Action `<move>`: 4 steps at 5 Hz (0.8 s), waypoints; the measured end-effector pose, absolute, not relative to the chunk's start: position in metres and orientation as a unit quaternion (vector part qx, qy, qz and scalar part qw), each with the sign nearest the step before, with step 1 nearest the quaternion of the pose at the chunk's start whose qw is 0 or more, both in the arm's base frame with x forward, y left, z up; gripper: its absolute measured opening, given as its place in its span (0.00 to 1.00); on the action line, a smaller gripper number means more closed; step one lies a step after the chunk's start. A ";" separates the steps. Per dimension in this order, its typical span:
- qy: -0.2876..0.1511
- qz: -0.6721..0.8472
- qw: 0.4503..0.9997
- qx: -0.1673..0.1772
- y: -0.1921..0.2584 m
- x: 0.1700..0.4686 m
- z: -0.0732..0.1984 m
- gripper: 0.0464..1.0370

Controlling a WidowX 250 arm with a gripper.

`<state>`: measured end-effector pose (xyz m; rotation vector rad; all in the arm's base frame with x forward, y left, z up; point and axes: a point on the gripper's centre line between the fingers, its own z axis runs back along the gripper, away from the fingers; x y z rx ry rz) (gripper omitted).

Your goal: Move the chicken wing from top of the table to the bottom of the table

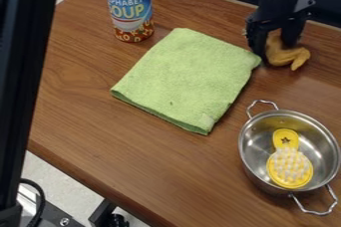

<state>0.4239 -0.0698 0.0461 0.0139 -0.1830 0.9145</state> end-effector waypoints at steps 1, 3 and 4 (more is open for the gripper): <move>-0.083 0.443 0.893 0.007 -0.070 0.422 0.044 0.49; -0.065 0.444 0.894 -0.003 -0.068 0.417 0.042 0.48; -0.047 0.454 0.890 -0.004 -0.062 0.413 0.044 0.48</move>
